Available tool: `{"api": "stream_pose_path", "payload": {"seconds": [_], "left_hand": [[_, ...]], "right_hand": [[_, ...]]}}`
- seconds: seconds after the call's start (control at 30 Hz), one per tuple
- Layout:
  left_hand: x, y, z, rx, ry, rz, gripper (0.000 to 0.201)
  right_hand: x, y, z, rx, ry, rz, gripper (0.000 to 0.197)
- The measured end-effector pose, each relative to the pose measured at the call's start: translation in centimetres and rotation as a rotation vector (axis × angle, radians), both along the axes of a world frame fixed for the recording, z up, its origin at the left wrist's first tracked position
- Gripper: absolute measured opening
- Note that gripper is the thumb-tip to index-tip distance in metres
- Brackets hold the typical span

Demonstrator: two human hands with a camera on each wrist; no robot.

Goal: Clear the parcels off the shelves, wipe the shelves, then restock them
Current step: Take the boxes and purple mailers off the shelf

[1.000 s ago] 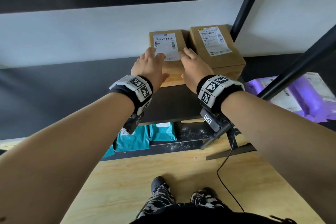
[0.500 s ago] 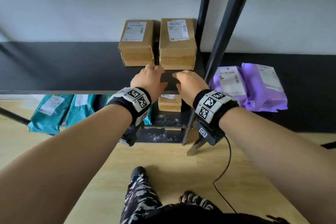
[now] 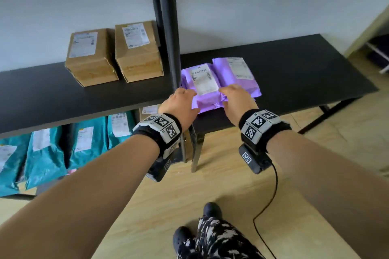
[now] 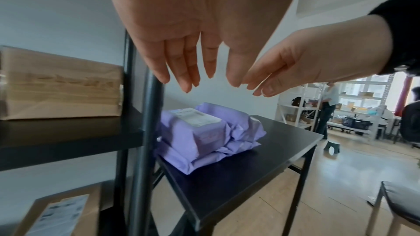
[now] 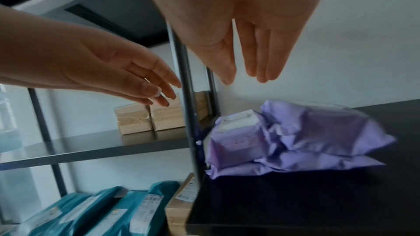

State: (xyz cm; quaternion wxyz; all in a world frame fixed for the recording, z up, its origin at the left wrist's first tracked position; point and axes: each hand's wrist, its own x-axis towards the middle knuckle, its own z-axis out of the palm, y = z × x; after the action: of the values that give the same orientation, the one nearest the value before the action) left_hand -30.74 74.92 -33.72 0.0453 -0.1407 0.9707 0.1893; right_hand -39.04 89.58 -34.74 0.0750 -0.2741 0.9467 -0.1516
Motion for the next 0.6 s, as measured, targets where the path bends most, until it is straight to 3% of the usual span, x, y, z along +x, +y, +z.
{"api": "stream_pose_path", "payload": {"seconds": [0.27, 0.6], "left_hand": [[-6.6, 5.7, -1.0, -0.053, -0.006, -0.102, 0.053], [-17.5, 9.8, -5.4, -0.184, -0.211, 0.021, 0.077]], "right_hand": [[-7.0, 6.7, -2.2, -0.029, -0.028, -0.189, 0.053], [-17.0, 7.9, -6.8, -0.004, -0.358, 0.024, 0.082]]}}
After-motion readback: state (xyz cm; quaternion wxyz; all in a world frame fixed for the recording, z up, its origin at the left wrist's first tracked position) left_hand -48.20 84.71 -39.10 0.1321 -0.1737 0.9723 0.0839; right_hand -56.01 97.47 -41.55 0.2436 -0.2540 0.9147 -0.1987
